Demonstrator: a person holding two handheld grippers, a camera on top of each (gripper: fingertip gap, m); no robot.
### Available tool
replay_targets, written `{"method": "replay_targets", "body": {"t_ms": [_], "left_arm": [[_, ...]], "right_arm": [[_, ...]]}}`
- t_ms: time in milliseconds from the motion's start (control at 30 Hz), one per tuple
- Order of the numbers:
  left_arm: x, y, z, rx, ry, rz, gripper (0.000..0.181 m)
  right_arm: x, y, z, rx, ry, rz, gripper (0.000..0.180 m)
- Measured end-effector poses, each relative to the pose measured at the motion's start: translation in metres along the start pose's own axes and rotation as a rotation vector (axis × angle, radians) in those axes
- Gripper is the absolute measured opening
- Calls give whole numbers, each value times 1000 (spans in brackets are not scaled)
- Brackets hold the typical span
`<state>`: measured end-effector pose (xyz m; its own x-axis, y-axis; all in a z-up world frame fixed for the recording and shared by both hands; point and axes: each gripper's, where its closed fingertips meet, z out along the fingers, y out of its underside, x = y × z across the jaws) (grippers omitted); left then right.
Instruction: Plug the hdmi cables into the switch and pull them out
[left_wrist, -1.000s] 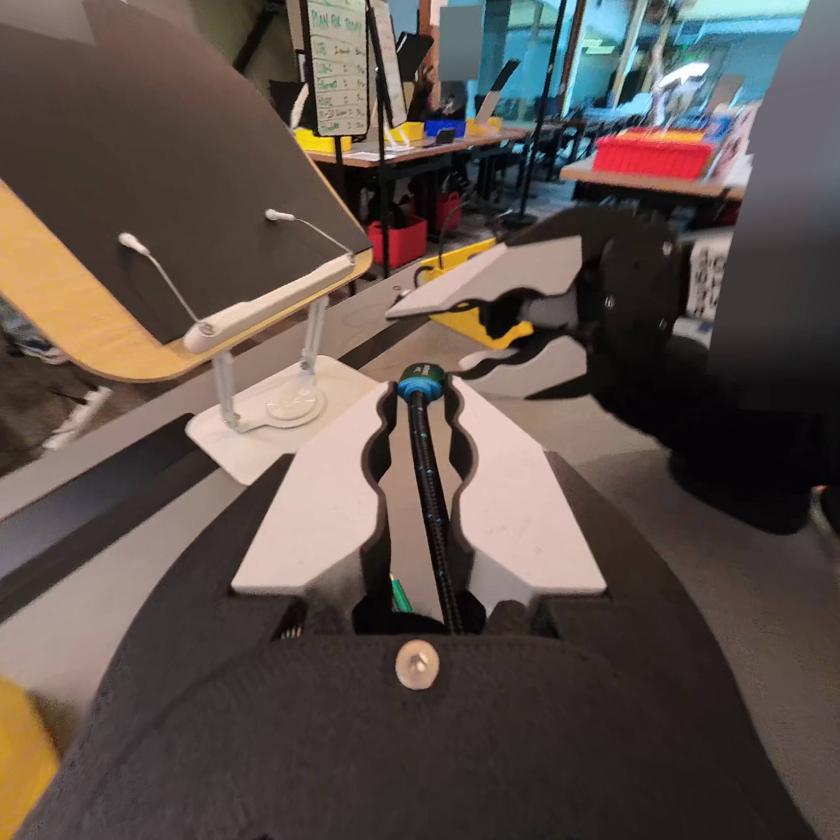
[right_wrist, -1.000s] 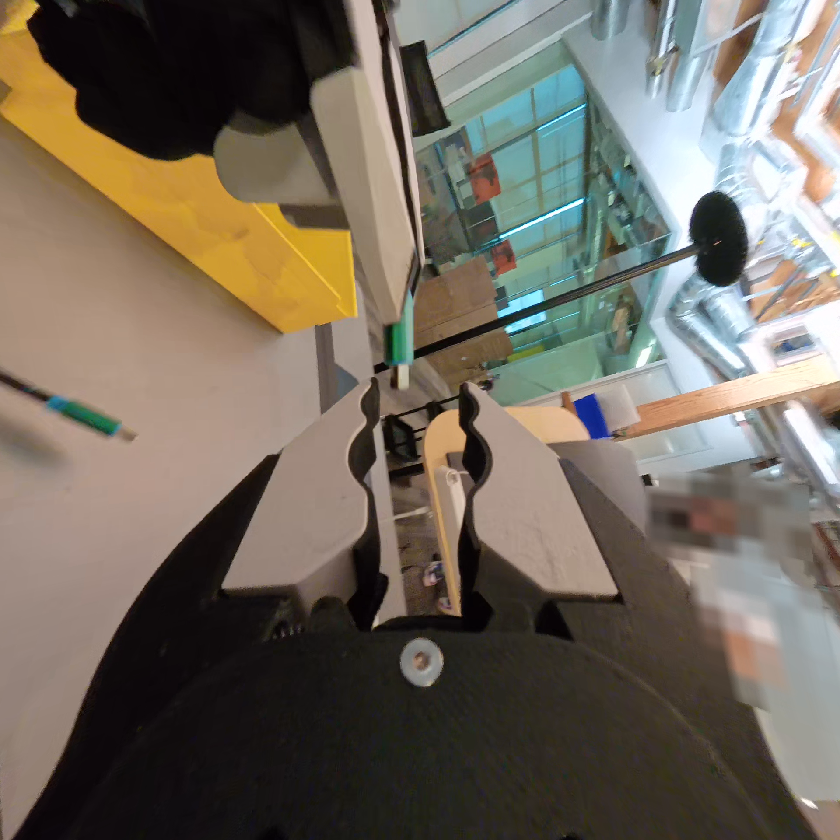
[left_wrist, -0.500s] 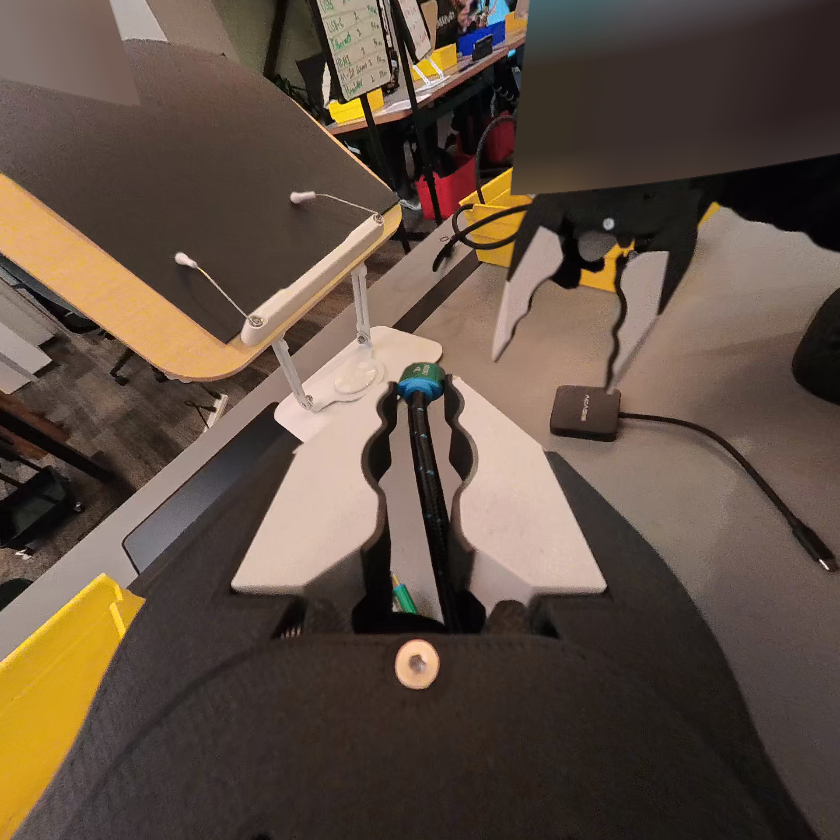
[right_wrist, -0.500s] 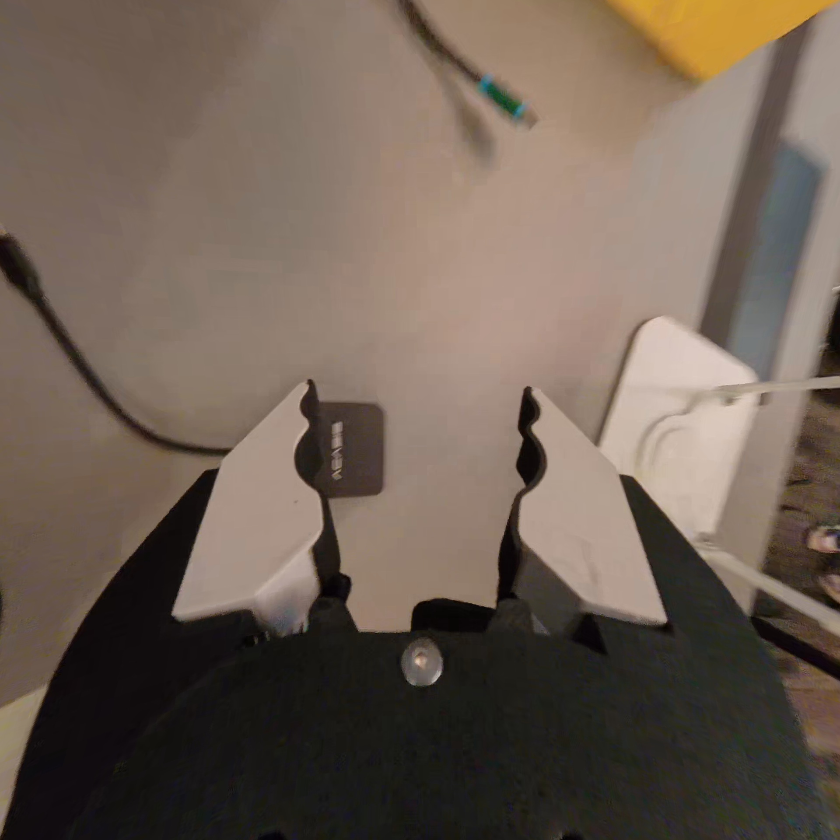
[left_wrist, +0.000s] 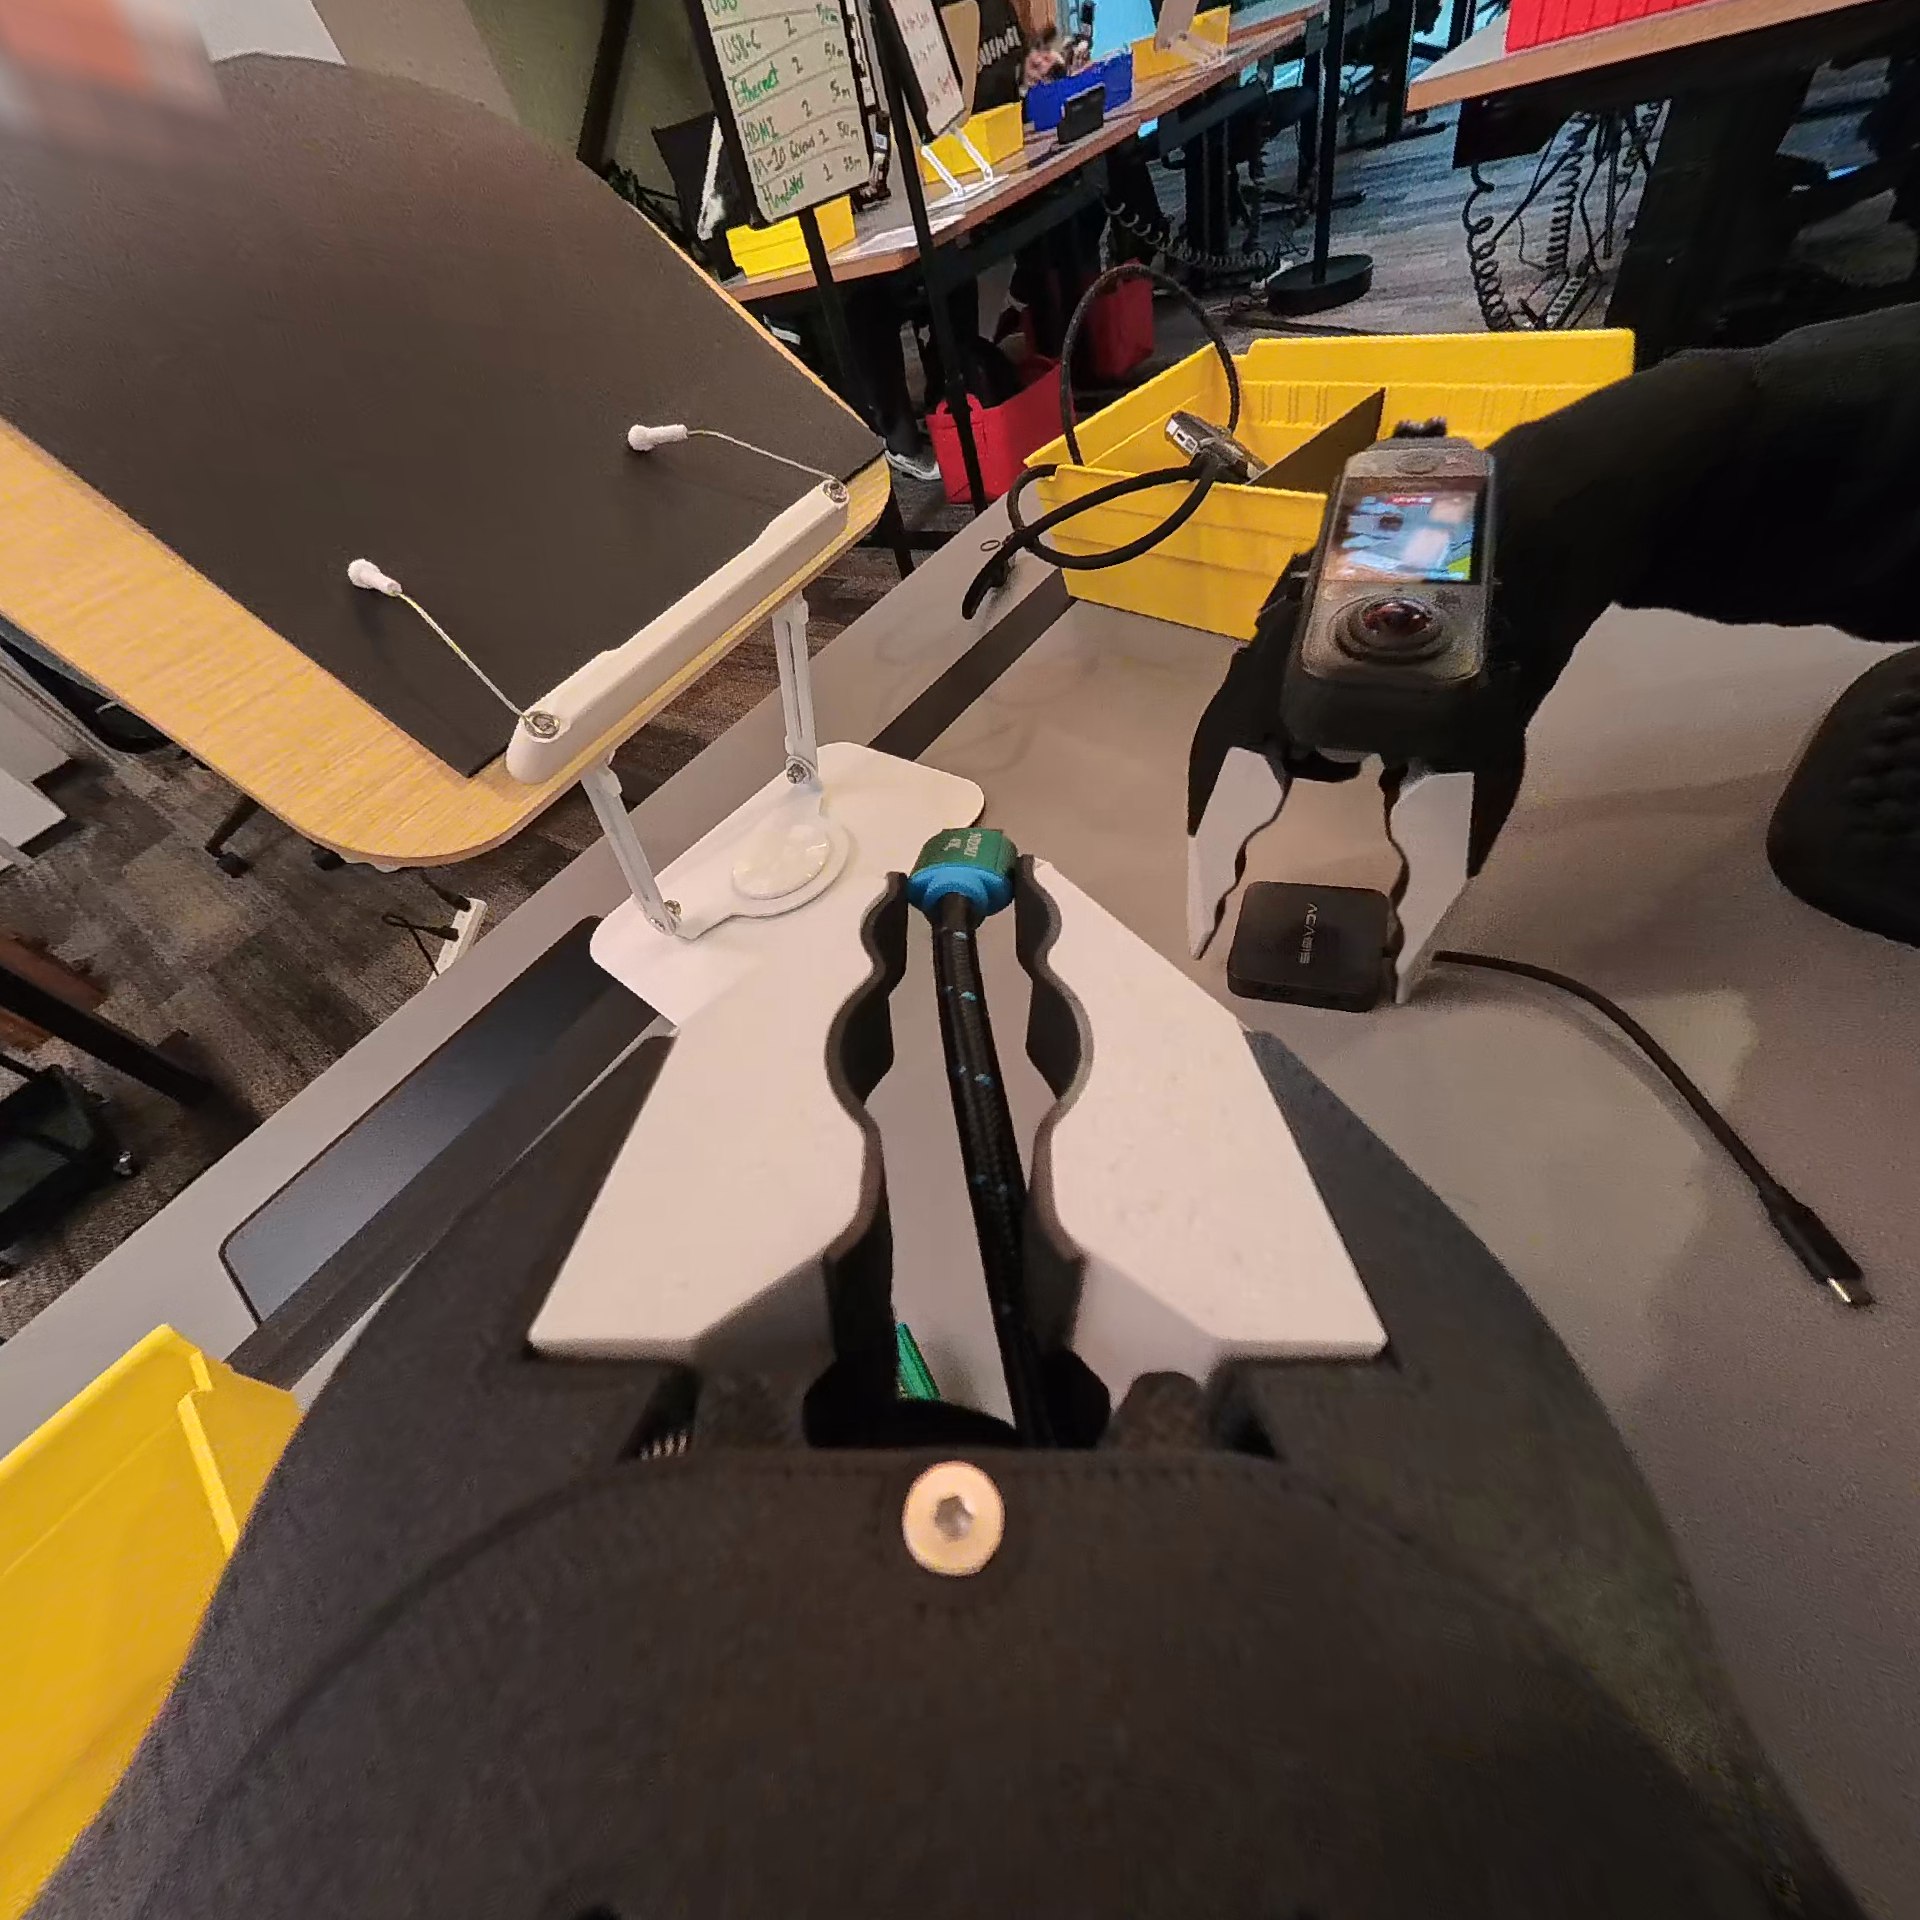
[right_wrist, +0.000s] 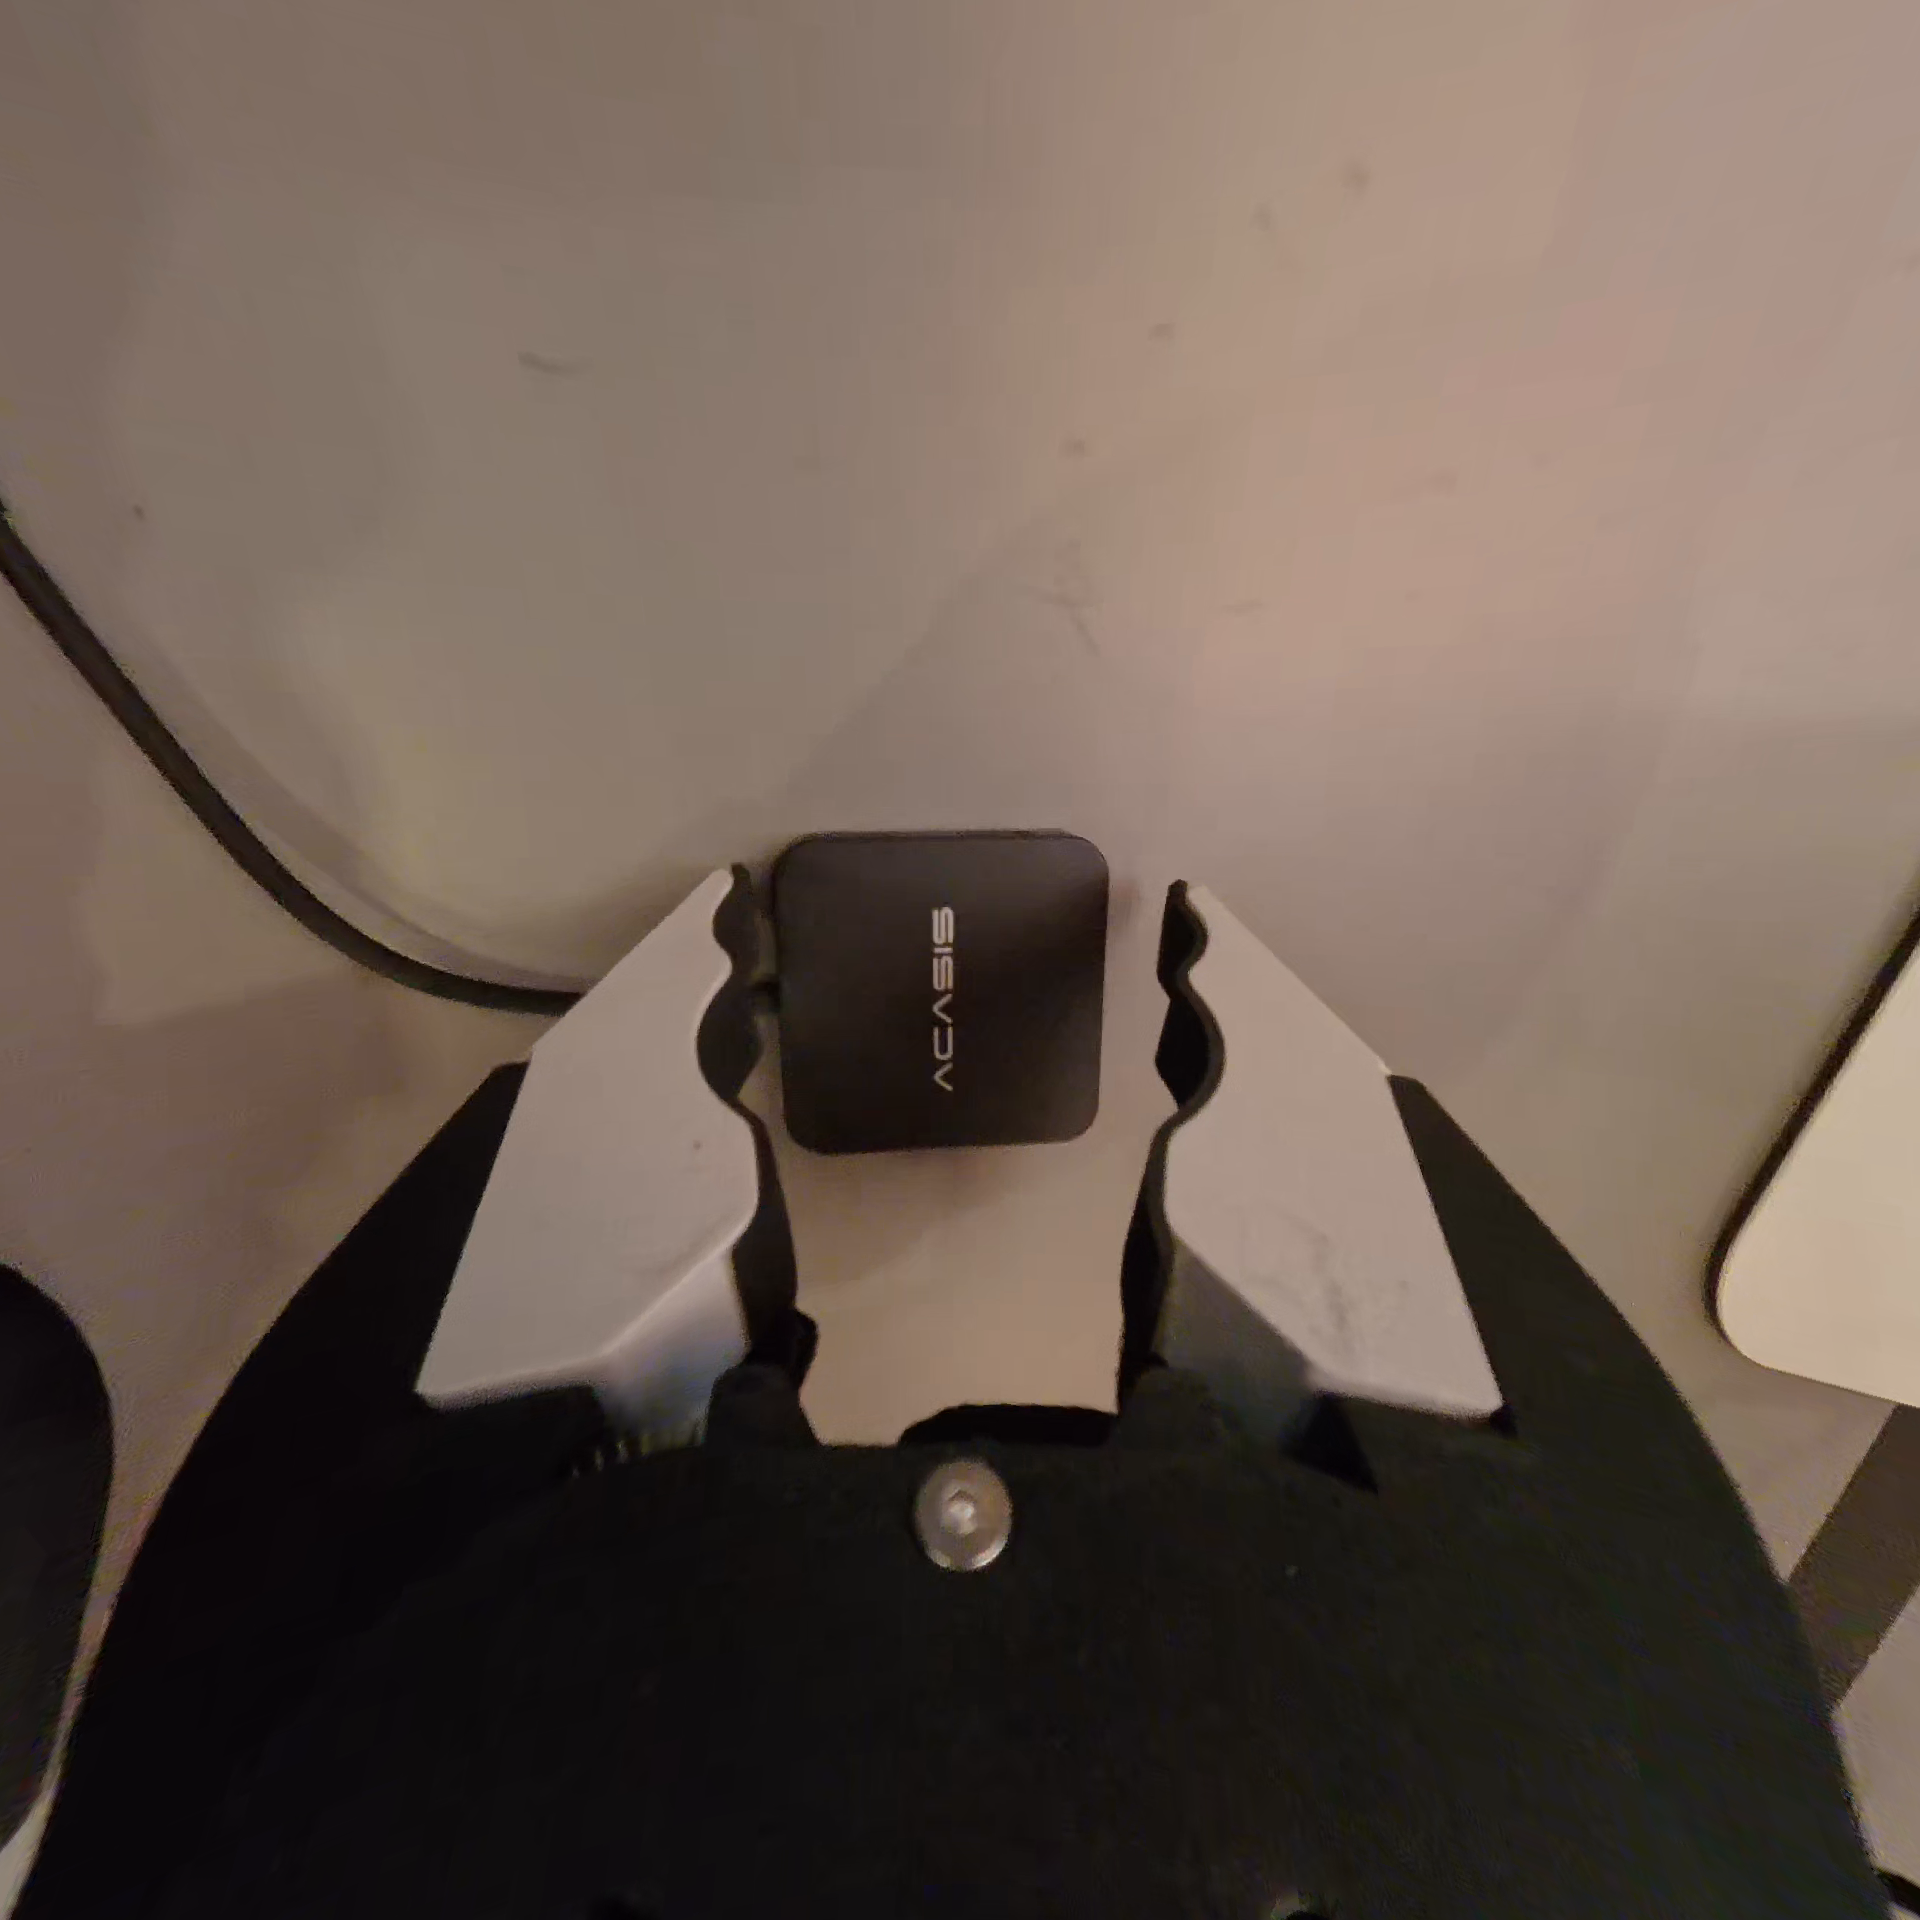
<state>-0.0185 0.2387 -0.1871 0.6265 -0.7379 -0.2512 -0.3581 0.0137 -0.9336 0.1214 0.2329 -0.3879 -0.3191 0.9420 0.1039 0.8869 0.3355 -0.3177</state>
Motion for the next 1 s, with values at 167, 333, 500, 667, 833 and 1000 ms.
{"method": "replay_targets", "body": {"t_ms": [167, 333, 500, 667, 833, 1000], "left_arm": [[0, 2, 0, -4, 15, -5, 19], [1, 5, 2, -5, 23, -10, 19], [5, 6, 4, -7, 33, -10, 19], [7, 7, 6, -11, 39, -8, 19], [8, 7, 7, -12, 43, -8, 19], [9, 8, 8, -14, 45, -8, 19]], "right_arm": [[-5, 3, 0, -9, -61, -7, 66], [-8, 5, 0, -18, -106, -23, 63], [-9, 6, 0, -32, -118, -35, 63], [-10, 7, -1, -50, -124, -47, 63], [-10, 8, -1, -76, -134, -41, 67], [-12, 10, -2, -156, -133, -64, 66]]}}
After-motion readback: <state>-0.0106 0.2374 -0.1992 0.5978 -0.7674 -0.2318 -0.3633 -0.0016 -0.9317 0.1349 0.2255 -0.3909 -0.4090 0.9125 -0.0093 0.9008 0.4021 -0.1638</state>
